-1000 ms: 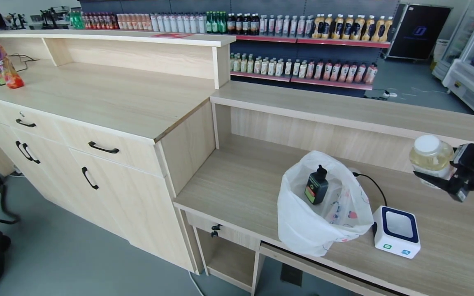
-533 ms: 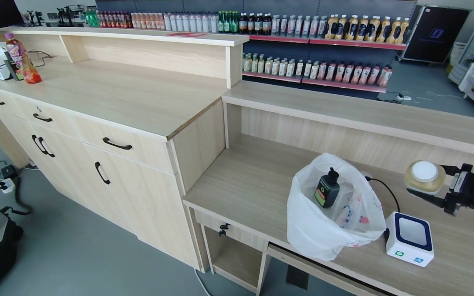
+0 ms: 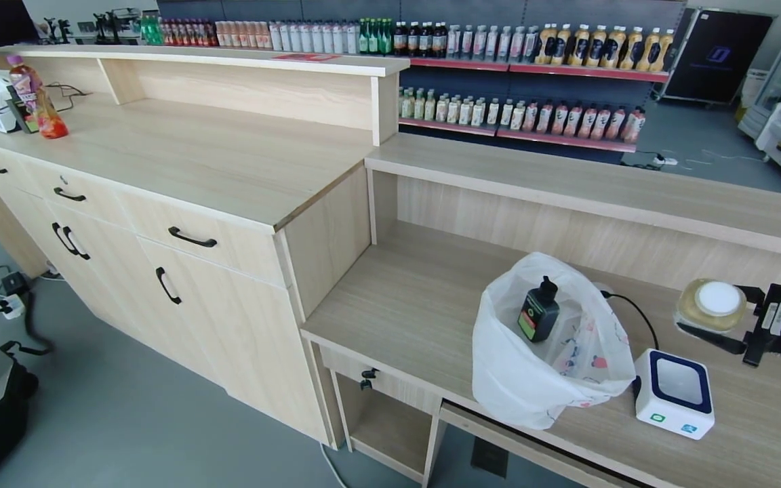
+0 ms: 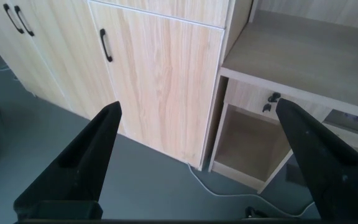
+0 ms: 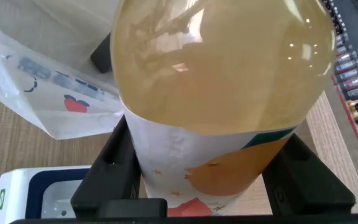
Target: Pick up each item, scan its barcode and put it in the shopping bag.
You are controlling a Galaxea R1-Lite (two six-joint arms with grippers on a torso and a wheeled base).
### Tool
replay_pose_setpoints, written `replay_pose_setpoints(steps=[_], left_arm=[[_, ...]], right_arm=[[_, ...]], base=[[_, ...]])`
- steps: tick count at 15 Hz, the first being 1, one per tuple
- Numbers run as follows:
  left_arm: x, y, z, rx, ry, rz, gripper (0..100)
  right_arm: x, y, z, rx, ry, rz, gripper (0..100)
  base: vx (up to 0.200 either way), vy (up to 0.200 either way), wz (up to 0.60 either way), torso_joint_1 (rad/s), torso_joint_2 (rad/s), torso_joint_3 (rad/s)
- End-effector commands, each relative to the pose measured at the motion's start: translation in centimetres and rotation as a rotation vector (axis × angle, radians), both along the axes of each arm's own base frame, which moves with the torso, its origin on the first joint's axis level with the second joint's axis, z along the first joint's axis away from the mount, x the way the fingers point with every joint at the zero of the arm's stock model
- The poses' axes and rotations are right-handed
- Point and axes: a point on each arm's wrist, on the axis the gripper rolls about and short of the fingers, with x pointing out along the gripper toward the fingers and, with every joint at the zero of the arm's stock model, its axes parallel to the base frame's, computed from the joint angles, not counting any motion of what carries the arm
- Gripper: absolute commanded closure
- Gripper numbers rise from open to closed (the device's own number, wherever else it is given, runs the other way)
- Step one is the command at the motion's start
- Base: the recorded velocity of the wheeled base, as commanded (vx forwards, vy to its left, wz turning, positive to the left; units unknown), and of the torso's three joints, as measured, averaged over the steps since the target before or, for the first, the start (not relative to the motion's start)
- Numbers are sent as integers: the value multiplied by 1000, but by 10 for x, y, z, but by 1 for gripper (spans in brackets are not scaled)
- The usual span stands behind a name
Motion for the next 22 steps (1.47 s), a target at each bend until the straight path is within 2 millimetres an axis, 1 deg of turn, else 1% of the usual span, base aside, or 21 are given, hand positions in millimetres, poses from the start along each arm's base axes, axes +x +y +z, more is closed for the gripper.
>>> replay_pose_setpoints(steps=[1, 4, 7, 11, 17, 22], left_arm=[[0, 0, 0, 0, 0, 0, 0], [0, 0, 0, 0, 0, 0, 0], [0, 0, 0, 0, 0, 0, 0], [0, 0, 0, 0, 0, 0, 0], [0, 0, 0, 0, 0, 0, 0], [0, 0, 0, 0, 0, 0, 0]], right_arm=[[-2, -9, -8, -1, 6, -14, 100], [-5, -17, -18, -13, 5, -25, 100], [-6, -22, -26, -3, 19, -32, 100], [-8, -23, -31, -16, 16, -30, 100], [-4, -25, -51, -15, 33, -15, 100], [0, -29, -57, -12, 36, -17, 100]], base=[[0, 0, 0, 0, 0, 0], [0, 0, 0, 0, 0, 0], [0, 0, 0, 0, 0, 0], [0, 0, 0, 0, 0, 0], [0, 0, 0, 0, 0, 0], [0, 0, 0, 0, 0, 0]])
